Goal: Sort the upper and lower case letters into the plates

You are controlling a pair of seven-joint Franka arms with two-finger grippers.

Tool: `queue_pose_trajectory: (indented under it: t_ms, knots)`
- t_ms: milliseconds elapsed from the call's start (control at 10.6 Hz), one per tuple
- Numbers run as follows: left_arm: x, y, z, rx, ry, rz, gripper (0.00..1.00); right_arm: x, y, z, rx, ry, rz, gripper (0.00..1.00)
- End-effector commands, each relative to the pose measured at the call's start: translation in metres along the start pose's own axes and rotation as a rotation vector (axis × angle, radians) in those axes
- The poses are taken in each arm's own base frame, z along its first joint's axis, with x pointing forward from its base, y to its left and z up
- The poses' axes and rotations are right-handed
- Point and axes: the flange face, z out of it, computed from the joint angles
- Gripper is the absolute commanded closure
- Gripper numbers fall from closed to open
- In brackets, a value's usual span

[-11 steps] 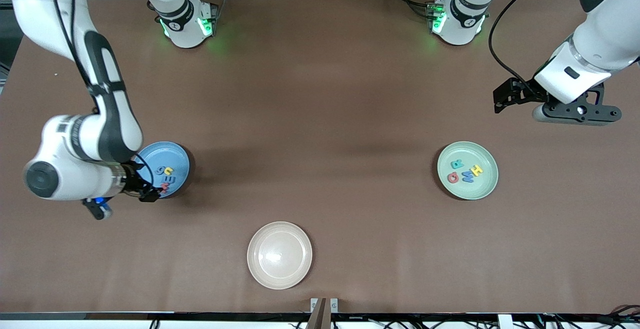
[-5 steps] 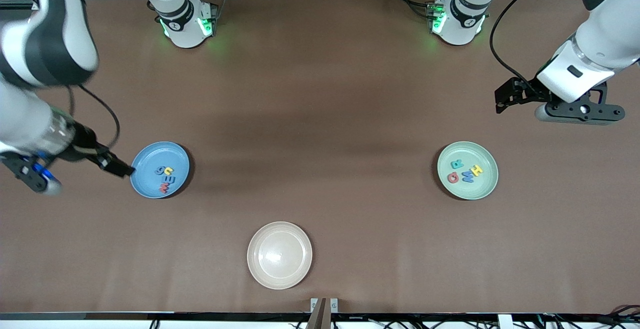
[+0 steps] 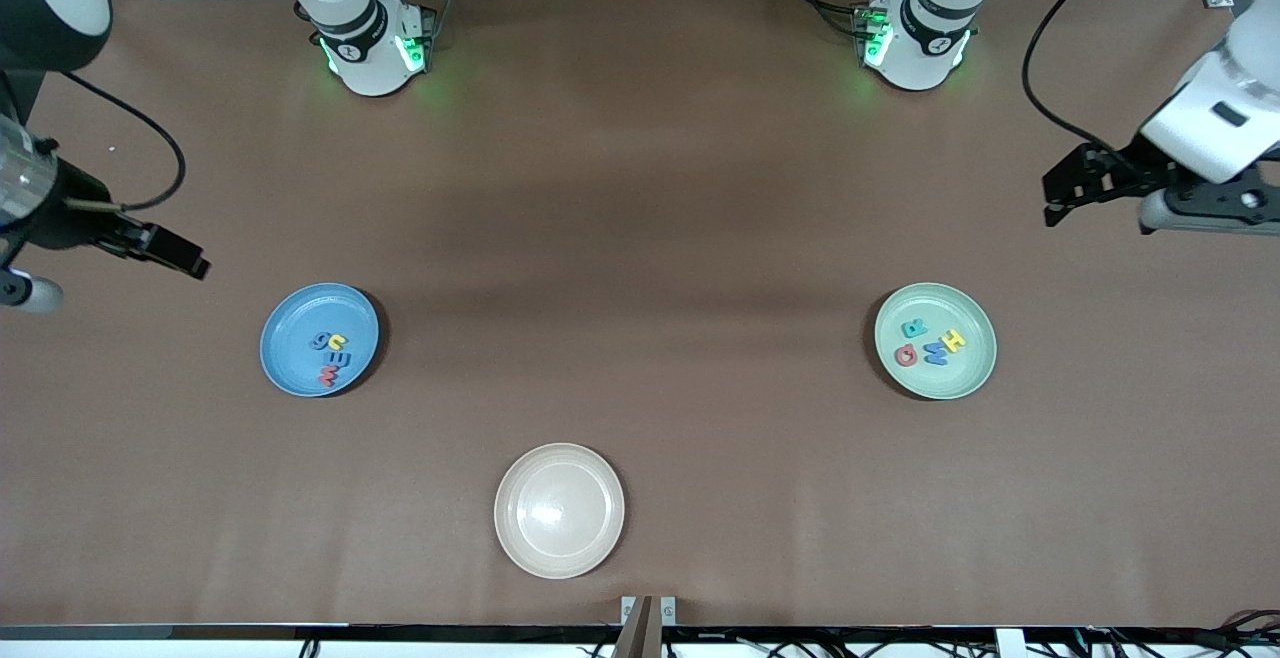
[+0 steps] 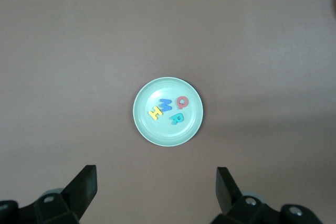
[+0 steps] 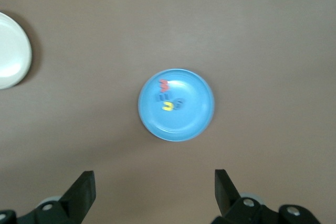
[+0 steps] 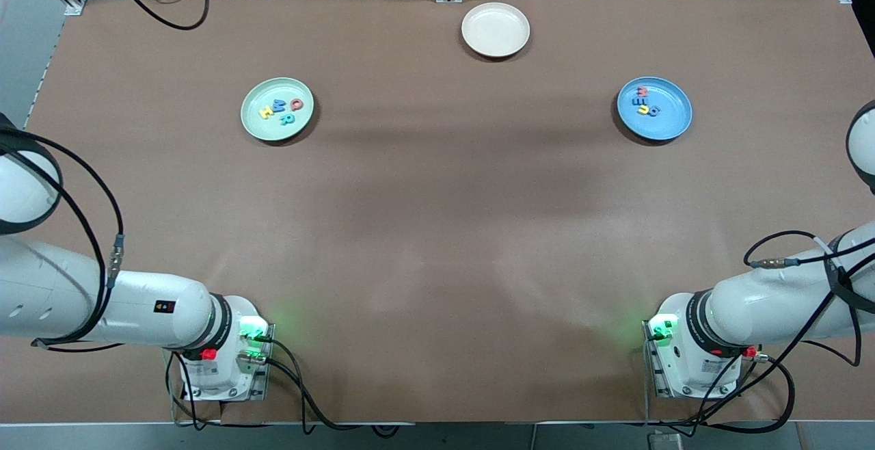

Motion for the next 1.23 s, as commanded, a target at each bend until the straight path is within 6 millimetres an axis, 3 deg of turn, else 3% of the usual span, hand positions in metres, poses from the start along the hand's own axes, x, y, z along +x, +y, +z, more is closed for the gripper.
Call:
queue_pose_trajectory:
  t_ms: [0, 283, 471, 754, 1131]
  knots:
    - [-0.005, -0.006, -0.019, 0.023, 0.001, 0.002, 0.00, -0.007, -0.011, -0.017, -0.034, 0.024, -0.057, 0.00]
    - [-0.011, -0.007, -0.025, 0.021, -0.006, -0.056, 0.00, -0.009, -0.018, -0.015, -0.019, 0.015, -0.152, 0.00]
    - [-0.013, -0.008, -0.027, 0.023, -0.011, -0.061, 0.00, -0.009, -0.010, -0.013, -0.008, -0.005, -0.248, 0.00]
    - [-0.013, -0.007, -0.026, 0.024, -0.012, -0.058, 0.00, -0.013, -0.009, -0.011, -0.007, -0.034, -0.256, 0.00]
    - [-0.012, -0.004, -0.024, 0.024, -0.017, -0.042, 0.00, -0.026, 0.009, -0.015, 0.007, -0.060, -0.217, 0.00]
